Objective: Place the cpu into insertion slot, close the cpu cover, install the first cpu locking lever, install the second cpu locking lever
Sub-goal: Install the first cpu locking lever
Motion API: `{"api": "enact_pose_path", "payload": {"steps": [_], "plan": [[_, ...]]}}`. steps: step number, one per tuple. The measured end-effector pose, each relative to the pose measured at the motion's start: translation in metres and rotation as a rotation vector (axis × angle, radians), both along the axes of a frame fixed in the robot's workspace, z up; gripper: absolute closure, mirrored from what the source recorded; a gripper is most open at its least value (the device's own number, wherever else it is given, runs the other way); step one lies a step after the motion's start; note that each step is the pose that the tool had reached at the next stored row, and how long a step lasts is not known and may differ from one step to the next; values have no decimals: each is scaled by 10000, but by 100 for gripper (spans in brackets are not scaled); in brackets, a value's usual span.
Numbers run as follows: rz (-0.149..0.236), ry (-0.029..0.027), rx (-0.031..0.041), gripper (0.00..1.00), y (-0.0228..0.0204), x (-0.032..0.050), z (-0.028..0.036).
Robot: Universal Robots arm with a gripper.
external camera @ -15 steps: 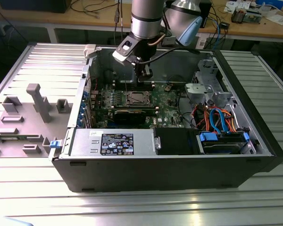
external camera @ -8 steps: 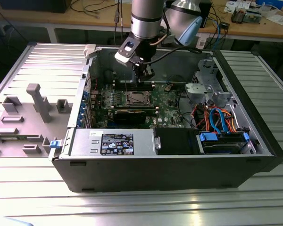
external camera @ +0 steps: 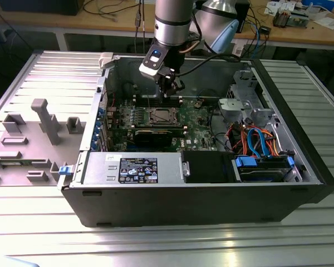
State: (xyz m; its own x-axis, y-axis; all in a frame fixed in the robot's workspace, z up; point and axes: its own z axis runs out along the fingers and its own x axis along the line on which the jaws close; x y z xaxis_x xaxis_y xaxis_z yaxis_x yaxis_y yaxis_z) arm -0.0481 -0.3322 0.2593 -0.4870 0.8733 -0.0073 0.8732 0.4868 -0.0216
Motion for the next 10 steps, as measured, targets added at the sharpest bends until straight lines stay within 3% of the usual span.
{"api": "enact_pose_path", "payload": {"steps": [6,10], "plan": [[10,0,0,89,0,0,0],[363,0,0,89,0,0,0]]}}
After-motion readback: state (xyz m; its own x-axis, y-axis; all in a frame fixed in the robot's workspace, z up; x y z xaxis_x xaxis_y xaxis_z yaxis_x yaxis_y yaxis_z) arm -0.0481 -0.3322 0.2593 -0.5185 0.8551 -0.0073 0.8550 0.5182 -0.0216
